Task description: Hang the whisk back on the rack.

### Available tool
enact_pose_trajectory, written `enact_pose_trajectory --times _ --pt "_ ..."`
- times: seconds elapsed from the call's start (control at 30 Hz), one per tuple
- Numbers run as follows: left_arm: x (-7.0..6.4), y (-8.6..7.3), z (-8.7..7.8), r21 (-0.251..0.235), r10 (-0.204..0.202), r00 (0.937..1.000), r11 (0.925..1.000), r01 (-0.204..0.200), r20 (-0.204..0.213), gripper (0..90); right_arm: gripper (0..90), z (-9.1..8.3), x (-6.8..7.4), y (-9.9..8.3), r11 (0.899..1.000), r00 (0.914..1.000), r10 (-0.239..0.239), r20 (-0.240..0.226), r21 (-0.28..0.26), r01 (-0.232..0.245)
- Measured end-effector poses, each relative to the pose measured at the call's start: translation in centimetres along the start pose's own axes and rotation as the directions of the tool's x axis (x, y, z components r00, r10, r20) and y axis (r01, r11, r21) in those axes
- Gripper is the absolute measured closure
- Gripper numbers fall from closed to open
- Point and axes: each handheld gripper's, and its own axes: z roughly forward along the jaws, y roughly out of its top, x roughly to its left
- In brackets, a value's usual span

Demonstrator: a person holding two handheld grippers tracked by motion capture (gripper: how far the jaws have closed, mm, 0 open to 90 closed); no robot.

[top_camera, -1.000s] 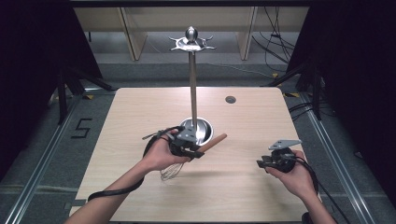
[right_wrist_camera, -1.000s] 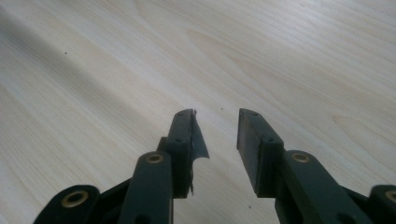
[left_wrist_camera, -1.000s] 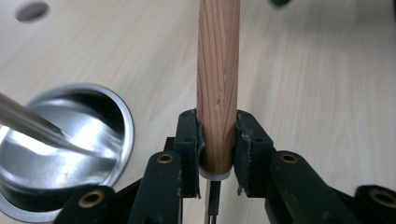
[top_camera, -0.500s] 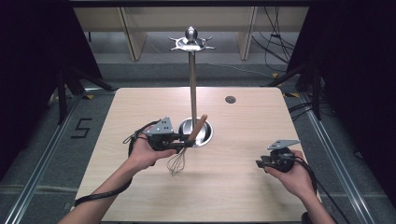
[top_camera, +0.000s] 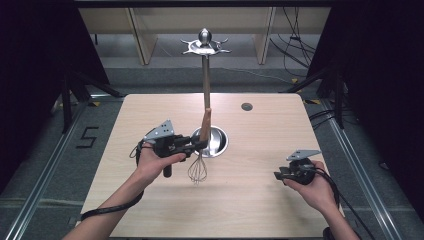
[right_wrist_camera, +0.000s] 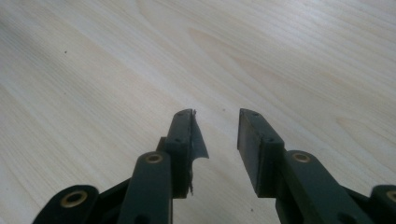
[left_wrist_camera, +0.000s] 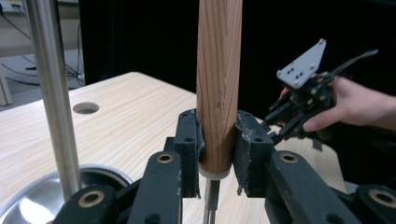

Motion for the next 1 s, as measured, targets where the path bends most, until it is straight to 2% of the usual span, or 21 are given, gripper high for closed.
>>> enact_pose_trajectory --times 0.03,0.1,0.13,0.23,0.27,0.4,0.67,0.9,0.93,1.0 --pt "0.0 0.1 0.1 -0.013 -0.004 0.9999 0.9999 0.004 0.013 72.4 66.7 0.1 0.0 0.0 1.000 1.0000 0.000 0.002 -0.007 0.001" --pt "-0.1 0.3 0.0 -0.018 0.000 0.9999 0.9998 0.000 0.010 72.4 66.6 0.1 0.0 0.0 1.000 1.0000 0.002 0.000 -0.003 -0.002" --pt "-0.2 0.7 0.1 -0.033 0.003 0.9998 0.9995 -0.002 0.019 72.3 66.6 0.0 0.2 0.0 1.000 0.9998 0.022 -0.002 0.010 -0.022" --pt "-0.2 1.1 0.2 -0.053 0.004 0.9995 0.9986 -0.002 0.030 72.3 66.6 -0.1 0.2 0.0 1.000 0.9998 0.018 -0.004 0.019 -0.017" --pt "-0.3 1.5 0.3 -0.065 0.016 0.9990 0.9978 -0.013 0.043 72.3 66.5 -0.1 0.1 0.0 1.000 1.0000 0.003 -0.006 0.017 -0.003" --pt "-0.2 2.2 0.6 -0.084 0.029 0.9978 0.9962 -0.023 0.060 72.3 66.4 -0.1 0.1 0.0 1.000 1.0000 0.004 -0.006 0.017 -0.004" --pt "0.0 3.3 0.7 -0.092 0.057 0.9971 0.9943 -0.053 0.050 72.3 66.5 0.0 0.1 0.0 1.000 1.0000 0.002 -0.005 0.016 -0.002" --pt "0.2 4.5 0.7 -0.111 0.059 0.9964 0.9924 -0.052 0.061 72.2 66.5 0.0 0.2 0.0 1.000 1.0000 0.006 -0.007 0.018 -0.006" --pt "0.3 4.6 0.7 -0.112 0.061 0.9962 0.9923 -0.054 0.062 72.3 66.4 -0.1 0.3 0.1 0.999 0.9995 0.030 -0.012 0.025 -0.030" --pt "0.3 4.9 0.7 -0.113 0.064 0.9962 0.9920 -0.056 0.060 72.2 66.5 0.0 0.2 0.0 1.000 0.9998 0.018 -0.006 0.019 -0.018"
